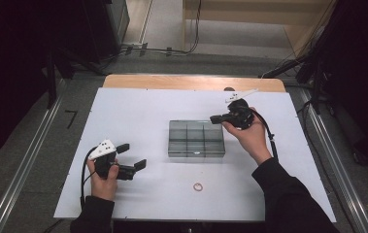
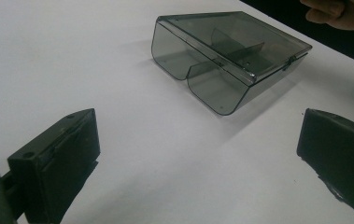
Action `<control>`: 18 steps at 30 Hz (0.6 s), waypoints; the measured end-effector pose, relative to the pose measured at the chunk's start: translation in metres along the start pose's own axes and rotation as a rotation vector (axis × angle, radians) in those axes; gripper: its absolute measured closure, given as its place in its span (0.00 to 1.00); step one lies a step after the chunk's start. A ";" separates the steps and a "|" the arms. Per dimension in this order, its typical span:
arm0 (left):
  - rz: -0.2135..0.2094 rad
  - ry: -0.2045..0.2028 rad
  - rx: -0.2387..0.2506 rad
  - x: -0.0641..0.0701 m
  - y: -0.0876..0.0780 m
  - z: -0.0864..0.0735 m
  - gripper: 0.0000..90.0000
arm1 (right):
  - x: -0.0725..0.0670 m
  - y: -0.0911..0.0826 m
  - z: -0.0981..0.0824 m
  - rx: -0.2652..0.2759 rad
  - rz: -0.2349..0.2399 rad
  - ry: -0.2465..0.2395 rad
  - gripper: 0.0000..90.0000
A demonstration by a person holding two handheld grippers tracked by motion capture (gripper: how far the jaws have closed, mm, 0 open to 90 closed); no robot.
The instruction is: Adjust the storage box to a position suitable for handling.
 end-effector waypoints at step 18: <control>-0.009 0.006 0.000 0.000 0.001 0.000 0.00 | 0.015 0.053 0.035 -0.129 0.008 -0.006 0.98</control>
Point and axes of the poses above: each handheld gripper's, and its own axes: y roughly forward along the jaws, z roughly out of its top, x roughly to its right, the point moved 1 cm from there along y, roughly forward along the jaws, and after that the axes turned 1 degree about -y, right-handed, at the moved point
